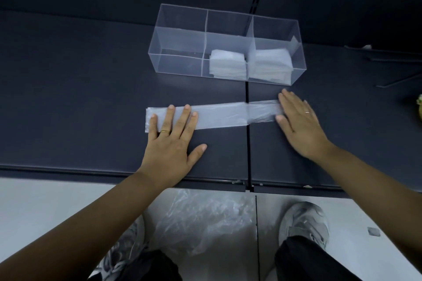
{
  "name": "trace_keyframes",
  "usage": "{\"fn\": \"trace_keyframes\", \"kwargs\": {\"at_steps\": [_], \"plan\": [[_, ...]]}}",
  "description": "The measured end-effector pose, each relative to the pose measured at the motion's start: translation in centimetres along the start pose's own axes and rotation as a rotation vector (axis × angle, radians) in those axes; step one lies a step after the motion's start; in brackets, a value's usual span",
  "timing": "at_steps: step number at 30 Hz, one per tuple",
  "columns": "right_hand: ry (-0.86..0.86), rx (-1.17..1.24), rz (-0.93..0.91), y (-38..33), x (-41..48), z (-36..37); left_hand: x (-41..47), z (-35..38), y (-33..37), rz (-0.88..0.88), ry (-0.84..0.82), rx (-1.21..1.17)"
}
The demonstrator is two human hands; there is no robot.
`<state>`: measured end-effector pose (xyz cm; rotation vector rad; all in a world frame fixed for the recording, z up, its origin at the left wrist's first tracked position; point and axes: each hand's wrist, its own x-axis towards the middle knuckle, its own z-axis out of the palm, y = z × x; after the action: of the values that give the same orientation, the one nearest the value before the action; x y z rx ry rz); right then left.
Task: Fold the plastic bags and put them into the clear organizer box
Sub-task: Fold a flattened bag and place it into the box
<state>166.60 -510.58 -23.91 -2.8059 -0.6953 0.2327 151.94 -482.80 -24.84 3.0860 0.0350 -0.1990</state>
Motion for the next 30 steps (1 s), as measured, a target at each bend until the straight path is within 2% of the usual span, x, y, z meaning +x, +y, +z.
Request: {"fn": "trace_keyframes", "kwargs": {"at_steps": [2, 4, 10, 14, 17, 20, 23, 25, 27, 28, 30], "plan": [[0.147, 0.165, 0.065, 0.4, 0.6, -0.5, 0.0, 0.0, 0.0, -0.001, -0.001, -0.003], [0.191, 0.239, 0.118, 0.4, 1.6, -1.1, 0.0, 0.0, -0.1, 0.004, -0.008, -0.005], [0.052, 0.317, 0.090, 0.2, 2.6, -2.4, 0.5, -0.5, -1.1, 0.042, -0.021, -0.019], [-0.007, 0.784, 0.288, -0.7, -0.2, -3.7, 1.4, -0.7, -3.1, 0.102, -0.019, -0.071], [-0.114, 1.021, 0.411, -2.2, -3.5, -4.0, 1.9, -1.7, -3.5, 0.170, -0.010, -0.149], [-0.294, 1.139, 0.499, -3.7, -6.3, -4.8, 1.2, -2.5, 0.4, 0.299, -0.016, -0.257], [-0.453, 1.190, 0.500, -5.2, -8.3, -6.3, -1.0, -2.4, 6.8, 0.479, -0.038, -0.369], [-0.536, 1.250, 0.454, -6.3, -9.1, -7.5, -2.4, -2.5, 9.7, 0.490, -0.004, -0.500], [-0.570, 1.288, 0.376, -7.2, -9.2, -8.7, -3.2, -3.5, 10.8, 0.393, 0.050, -0.758], [-0.534, 1.276, 0.329, -7.4, -9.0, -9.0, -3.3, -4.3, 10.7, 0.321, 0.053, -0.920], [-0.352, 1.169, 0.249, -7.3, -7.8, -9.1, -3.2, -5.8, 10.0, 0.191, -0.035, -1.228]]}}
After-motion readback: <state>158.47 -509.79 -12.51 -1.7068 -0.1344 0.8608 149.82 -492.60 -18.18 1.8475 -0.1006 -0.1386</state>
